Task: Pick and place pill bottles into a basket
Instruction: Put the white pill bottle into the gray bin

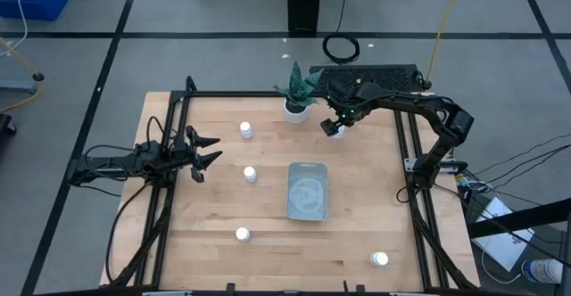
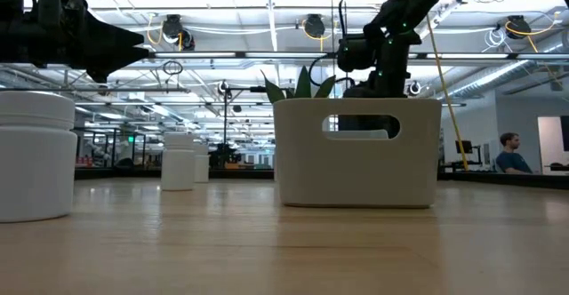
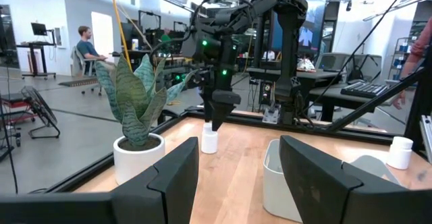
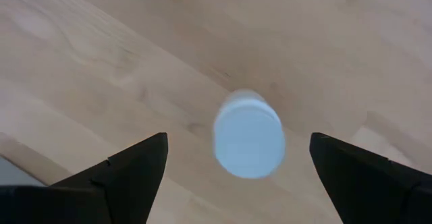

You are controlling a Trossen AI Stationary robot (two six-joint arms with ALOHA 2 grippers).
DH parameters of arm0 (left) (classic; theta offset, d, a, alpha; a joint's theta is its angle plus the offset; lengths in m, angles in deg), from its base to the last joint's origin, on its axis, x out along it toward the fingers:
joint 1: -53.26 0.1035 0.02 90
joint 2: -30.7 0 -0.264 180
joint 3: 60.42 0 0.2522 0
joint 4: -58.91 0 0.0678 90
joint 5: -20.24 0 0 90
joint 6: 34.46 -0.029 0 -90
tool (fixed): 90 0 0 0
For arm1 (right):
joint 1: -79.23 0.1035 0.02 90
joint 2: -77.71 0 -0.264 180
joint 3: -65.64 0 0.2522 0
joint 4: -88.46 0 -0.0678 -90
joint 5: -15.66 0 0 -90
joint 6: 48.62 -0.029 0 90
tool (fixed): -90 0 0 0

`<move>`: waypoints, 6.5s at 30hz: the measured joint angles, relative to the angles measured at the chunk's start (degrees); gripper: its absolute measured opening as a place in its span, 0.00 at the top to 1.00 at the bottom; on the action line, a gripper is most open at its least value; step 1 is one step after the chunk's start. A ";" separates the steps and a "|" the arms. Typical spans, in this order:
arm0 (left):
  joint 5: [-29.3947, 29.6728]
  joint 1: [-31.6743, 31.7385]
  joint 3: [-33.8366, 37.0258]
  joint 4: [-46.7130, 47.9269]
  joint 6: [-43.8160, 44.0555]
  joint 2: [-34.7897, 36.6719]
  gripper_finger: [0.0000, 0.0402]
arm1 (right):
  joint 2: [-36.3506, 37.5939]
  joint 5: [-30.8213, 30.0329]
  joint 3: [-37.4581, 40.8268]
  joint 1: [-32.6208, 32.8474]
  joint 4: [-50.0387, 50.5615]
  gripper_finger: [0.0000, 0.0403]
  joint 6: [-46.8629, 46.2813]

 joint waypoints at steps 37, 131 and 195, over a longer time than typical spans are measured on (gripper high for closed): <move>0.00 -0.02 0.01 0.00 0.00 0.00 0.47 | 0.02 1.55 1.14 -0.46 -2.22 0.39 0.74; 0.00 -0.01 0.00 -0.01 0.00 0.01 0.47 | 18.77 4.39 5.62 11.76 -16.82 0.61 -0.43; 0.00 -0.01 0.01 -0.01 0.00 0.01 0.47 | -7.98 -6.50 -35.09 36.76 21.33 0.62 -3.45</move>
